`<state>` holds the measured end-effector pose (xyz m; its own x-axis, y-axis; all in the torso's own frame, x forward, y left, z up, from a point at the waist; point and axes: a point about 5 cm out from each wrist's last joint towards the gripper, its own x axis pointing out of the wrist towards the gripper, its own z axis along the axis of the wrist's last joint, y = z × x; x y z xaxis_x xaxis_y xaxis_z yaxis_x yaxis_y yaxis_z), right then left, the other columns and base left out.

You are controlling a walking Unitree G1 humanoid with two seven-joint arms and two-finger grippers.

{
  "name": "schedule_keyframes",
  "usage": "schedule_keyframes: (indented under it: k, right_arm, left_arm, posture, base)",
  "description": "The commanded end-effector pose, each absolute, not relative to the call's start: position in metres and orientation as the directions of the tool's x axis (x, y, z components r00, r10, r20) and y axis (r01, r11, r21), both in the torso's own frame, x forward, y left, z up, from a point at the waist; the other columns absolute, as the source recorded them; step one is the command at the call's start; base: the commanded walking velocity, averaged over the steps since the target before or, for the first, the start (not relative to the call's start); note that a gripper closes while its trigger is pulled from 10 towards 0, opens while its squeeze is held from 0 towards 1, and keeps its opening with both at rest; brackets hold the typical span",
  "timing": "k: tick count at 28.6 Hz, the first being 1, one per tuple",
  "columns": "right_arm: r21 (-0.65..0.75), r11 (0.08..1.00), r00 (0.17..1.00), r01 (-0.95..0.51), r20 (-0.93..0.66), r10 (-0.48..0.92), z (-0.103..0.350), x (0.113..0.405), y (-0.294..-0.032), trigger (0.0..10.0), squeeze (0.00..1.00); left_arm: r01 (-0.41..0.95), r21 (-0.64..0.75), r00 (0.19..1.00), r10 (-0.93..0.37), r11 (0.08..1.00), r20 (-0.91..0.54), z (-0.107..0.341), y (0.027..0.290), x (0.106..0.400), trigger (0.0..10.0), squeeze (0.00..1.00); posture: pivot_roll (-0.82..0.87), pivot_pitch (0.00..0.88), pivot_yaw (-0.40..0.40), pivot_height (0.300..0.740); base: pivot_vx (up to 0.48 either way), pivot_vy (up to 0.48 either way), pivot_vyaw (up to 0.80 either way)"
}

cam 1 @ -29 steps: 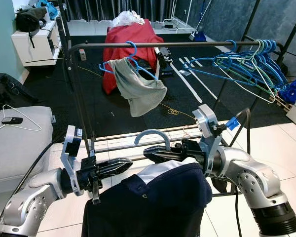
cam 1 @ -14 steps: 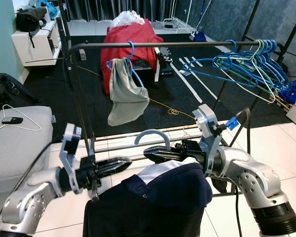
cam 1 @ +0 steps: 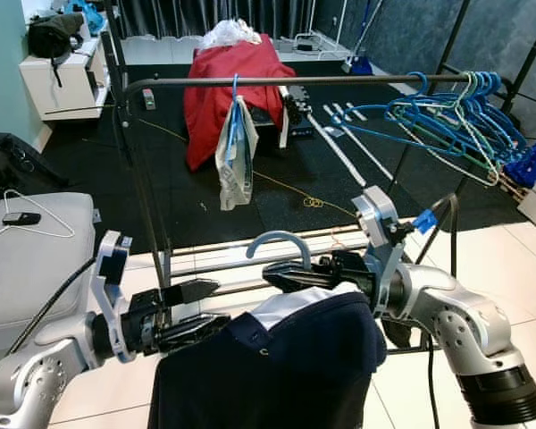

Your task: Hang hanger

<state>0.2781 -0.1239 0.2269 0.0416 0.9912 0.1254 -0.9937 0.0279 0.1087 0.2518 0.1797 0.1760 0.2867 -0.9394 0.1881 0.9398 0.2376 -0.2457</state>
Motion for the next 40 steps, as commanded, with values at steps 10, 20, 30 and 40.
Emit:
schedule_keyframes:
  k: [10, 20, 30, 40]
  right_arm:
    - [0.084, -0.044, -0.032, -0.996, 0.131, 0.991, 0.236, 0.272, -0.119, 0.0, 0.0]
    - [0.094, -0.058, -0.048, -0.994, 0.1, 0.994, 0.232, 0.27, -0.118, 0.0, 0.0]
    - [0.081, -0.048, -0.041, -0.996, 0.086, 0.995, 0.23, 0.272, -0.117, 0.0, 0.0]
    - [0.071, -0.044, -0.038, -0.996, 0.092, 0.995, 0.232, 0.273, -0.115, 0.0, 0.0]
  left_arm:
    - [0.959, -0.169, 0.257, -0.948, 0.226, 0.187, 0.177, 0.159, 0.257, 10.0, 0.0]
    - [0.982, -0.16, 0.124, -0.979, 0.098, 0.164, 0.18, 0.144, 0.245, 10.0, 0.0]
    - [0.989, -0.139, 0.071, -0.991, 0.055, 0.115, 0.176, 0.133, 0.239, 3.7, 0.0]
    - [0.99, -0.112, 0.095, -0.992, 0.085, 0.081, 0.171, 0.132, 0.244, 1.0, 0.0]
  posture:
    - [-0.1, 0.082, -0.037, 0.74]
    - [-0.09, 0.085, -0.04, 0.74]
    - [-0.09, 0.09, -0.04, 0.74]
    - [-0.09, 0.093, -0.037, 0.74]
  base:
    - [0.0, 0.0, 0.0]
    - [0.0, 0.0, 0.0]
    - [0.0, 0.0, 0.0]
    - [0.0, 0.0, 0.0]
